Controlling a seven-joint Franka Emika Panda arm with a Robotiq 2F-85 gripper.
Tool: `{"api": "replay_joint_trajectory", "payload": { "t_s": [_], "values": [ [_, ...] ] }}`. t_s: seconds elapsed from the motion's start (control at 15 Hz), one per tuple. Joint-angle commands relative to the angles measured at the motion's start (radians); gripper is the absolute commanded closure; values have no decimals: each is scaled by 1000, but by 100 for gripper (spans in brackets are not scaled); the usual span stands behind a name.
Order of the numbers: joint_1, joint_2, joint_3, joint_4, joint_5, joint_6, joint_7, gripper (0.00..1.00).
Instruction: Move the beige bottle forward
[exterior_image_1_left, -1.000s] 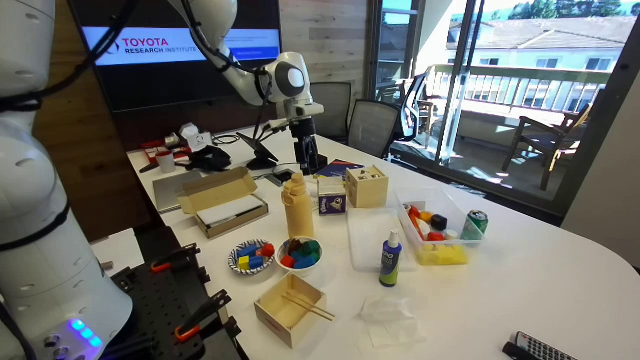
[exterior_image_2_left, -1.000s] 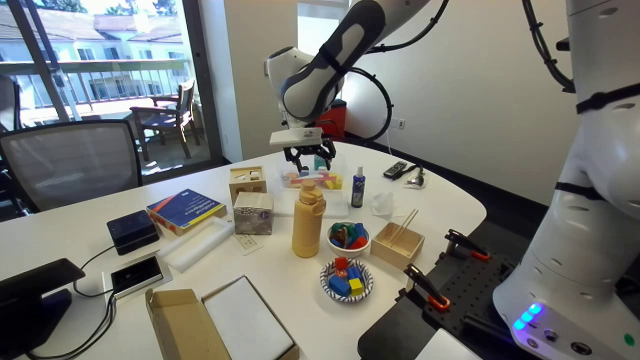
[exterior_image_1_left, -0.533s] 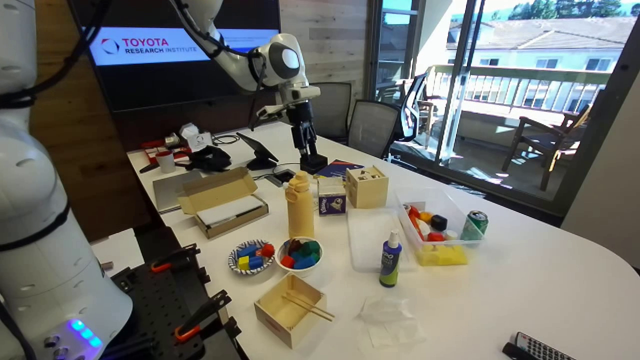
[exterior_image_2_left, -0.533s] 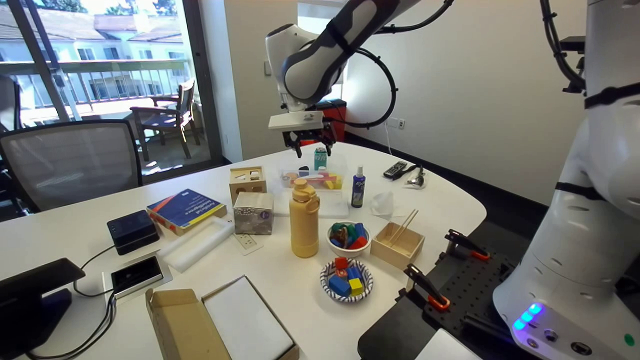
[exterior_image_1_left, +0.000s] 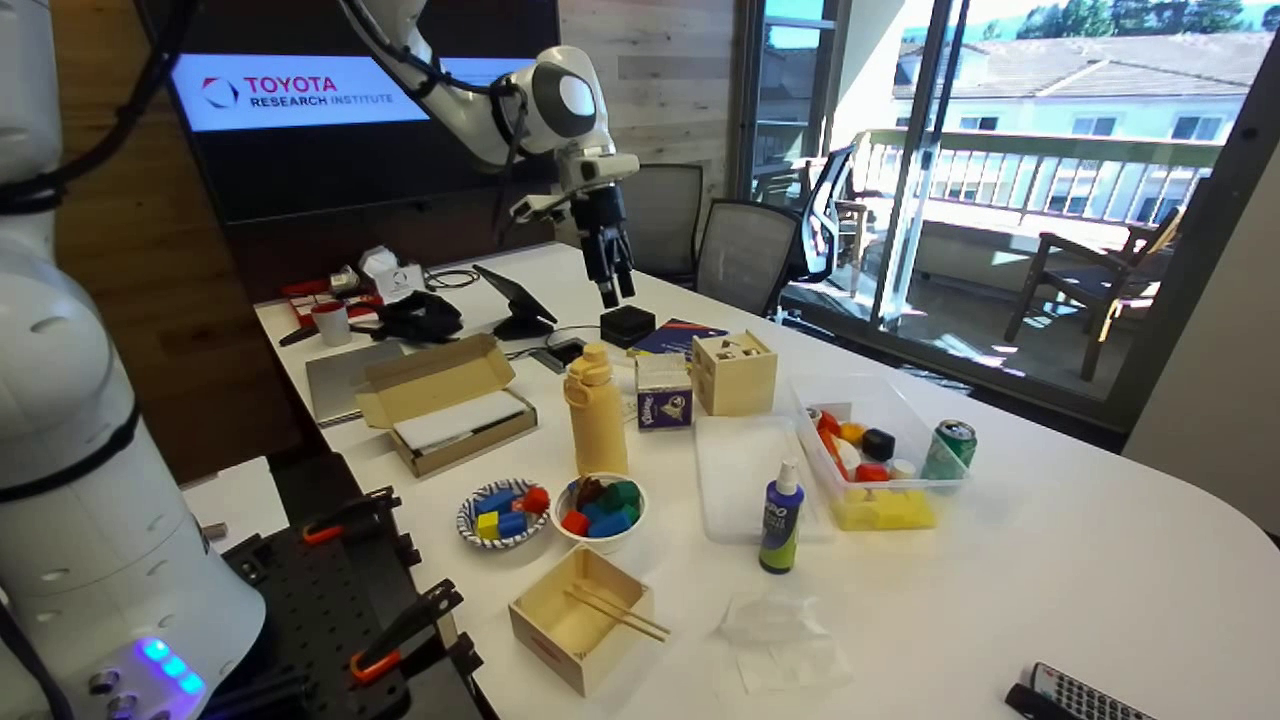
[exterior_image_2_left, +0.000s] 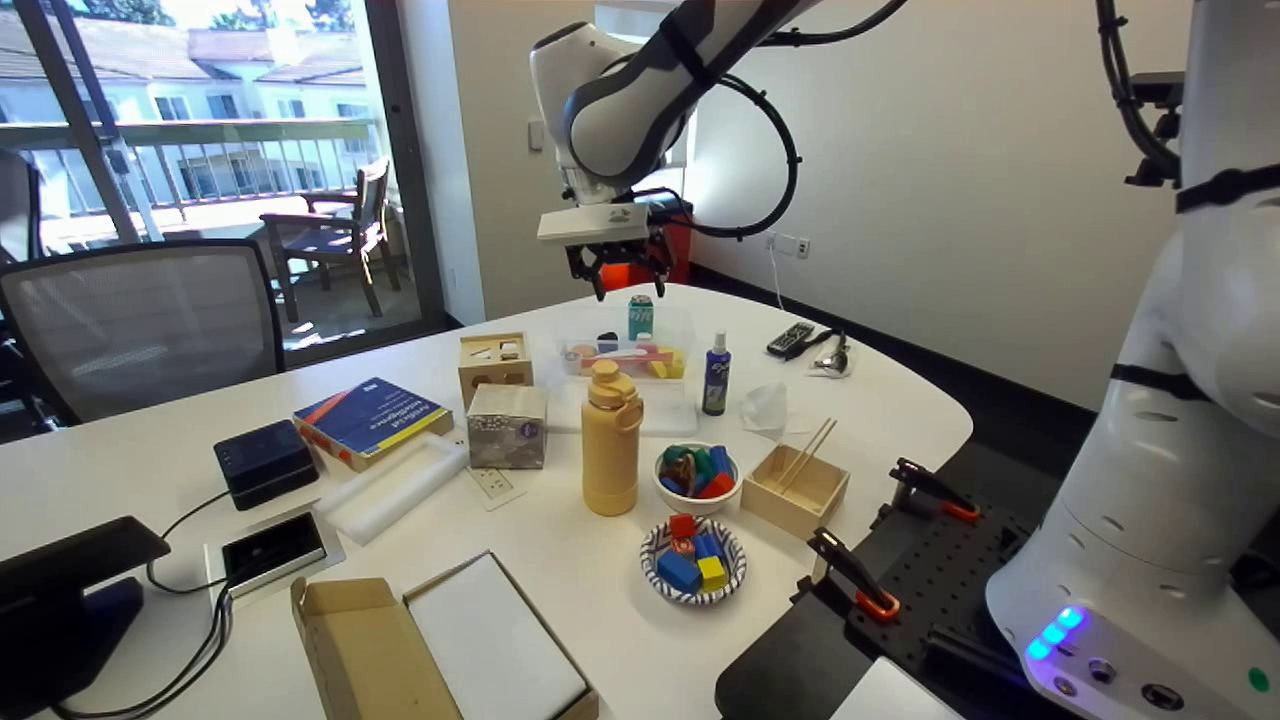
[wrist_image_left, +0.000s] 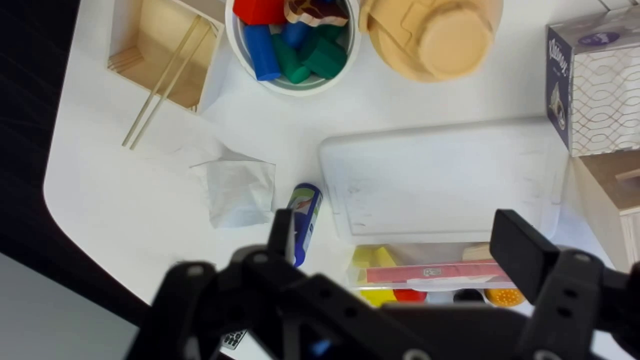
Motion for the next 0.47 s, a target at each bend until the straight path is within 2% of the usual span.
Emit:
{"api": "replay_joint_trajectory", "payload": {
  "t_s": [0.0, 0.4],
  "values": [
    [-20, -24, 24, -13, -6, -21, -2, 0],
    [-20, -23, 49, -48, 17, 0, -7, 0]
  ]
}}
